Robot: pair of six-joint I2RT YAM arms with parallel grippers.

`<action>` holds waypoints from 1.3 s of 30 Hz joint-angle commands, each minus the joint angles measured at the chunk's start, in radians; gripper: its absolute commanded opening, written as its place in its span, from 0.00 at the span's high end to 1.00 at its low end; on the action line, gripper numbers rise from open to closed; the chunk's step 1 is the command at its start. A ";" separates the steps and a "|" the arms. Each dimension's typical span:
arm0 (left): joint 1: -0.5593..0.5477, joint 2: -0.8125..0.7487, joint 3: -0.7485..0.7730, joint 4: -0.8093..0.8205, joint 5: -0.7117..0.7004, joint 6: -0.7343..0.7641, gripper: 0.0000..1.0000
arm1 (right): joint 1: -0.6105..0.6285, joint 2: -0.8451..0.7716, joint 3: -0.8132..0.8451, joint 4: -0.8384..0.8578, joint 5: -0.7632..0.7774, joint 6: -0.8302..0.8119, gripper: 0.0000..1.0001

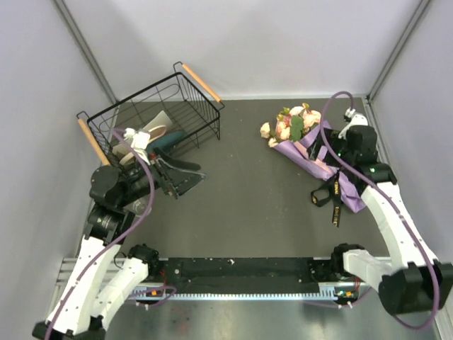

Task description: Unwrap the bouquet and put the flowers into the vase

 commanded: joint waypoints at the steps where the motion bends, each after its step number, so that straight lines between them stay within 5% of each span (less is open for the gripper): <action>1: -0.163 0.057 0.009 0.064 -0.100 0.045 0.01 | -0.121 0.138 -0.025 0.194 -0.004 0.048 0.01; 10: -0.460 0.162 -0.027 0.036 -0.246 0.107 0.01 | -0.348 0.386 -0.018 0.291 -0.102 0.050 0.01; 22: -0.537 0.189 -0.046 0.013 -0.286 0.176 0.01 | -0.368 0.554 -0.075 0.359 -0.210 0.107 0.08; 29: -0.548 0.154 -0.096 0.048 -0.324 0.161 0.01 | -0.196 0.470 -0.146 0.331 -0.166 0.111 0.08; 39: -0.573 0.163 -0.127 0.088 -0.338 0.148 0.01 | -0.023 0.256 -0.382 0.498 -0.373 0.290 0.08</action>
